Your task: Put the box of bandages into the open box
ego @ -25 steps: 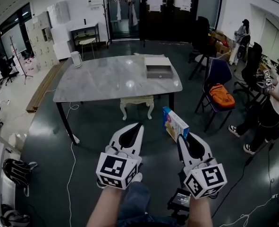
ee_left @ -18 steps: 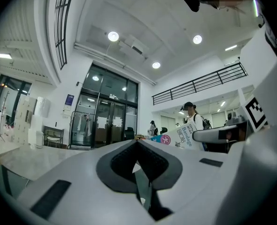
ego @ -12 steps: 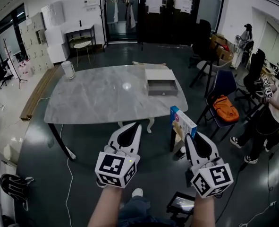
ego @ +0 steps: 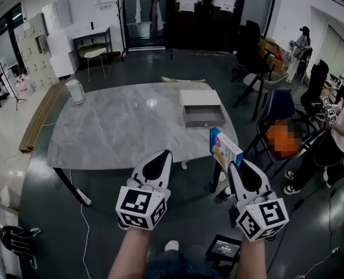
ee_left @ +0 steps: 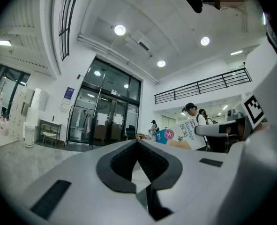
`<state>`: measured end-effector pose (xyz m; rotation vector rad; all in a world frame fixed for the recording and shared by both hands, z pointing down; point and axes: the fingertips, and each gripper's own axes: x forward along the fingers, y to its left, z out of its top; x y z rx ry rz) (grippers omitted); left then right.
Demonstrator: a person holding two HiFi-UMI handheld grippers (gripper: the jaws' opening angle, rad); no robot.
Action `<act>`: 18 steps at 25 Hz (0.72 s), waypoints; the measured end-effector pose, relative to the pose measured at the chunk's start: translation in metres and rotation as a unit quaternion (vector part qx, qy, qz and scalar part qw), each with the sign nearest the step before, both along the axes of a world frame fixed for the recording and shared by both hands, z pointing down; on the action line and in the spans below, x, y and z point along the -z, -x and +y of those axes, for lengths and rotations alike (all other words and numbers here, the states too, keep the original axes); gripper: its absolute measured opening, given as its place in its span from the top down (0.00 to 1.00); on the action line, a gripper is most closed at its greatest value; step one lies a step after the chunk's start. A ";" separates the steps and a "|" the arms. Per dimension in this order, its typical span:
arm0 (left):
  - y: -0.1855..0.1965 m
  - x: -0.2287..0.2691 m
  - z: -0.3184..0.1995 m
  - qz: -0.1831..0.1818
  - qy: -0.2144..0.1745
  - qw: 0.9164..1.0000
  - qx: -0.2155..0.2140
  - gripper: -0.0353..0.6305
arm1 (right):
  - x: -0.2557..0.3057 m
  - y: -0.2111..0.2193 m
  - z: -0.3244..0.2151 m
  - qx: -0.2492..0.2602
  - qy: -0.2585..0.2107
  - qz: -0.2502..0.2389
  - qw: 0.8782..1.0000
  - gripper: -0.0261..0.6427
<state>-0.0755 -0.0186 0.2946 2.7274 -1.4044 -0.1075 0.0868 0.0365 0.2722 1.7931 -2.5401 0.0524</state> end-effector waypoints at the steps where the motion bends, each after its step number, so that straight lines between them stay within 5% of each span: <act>1: -0.001 -0.003 -0.004 -0.003 0.003 1.000 -0.002 0.93 | -0.002 -0.001 -0.004 -0.002 0.005 0.001 1.000 0.82; 18: -0.012 -0.021 -0.102 -0.014 0.013 0.999 0.028 0.93 | -0.018 -0.025 -0.115 0.017 0.022 -0.004 1.000 0.82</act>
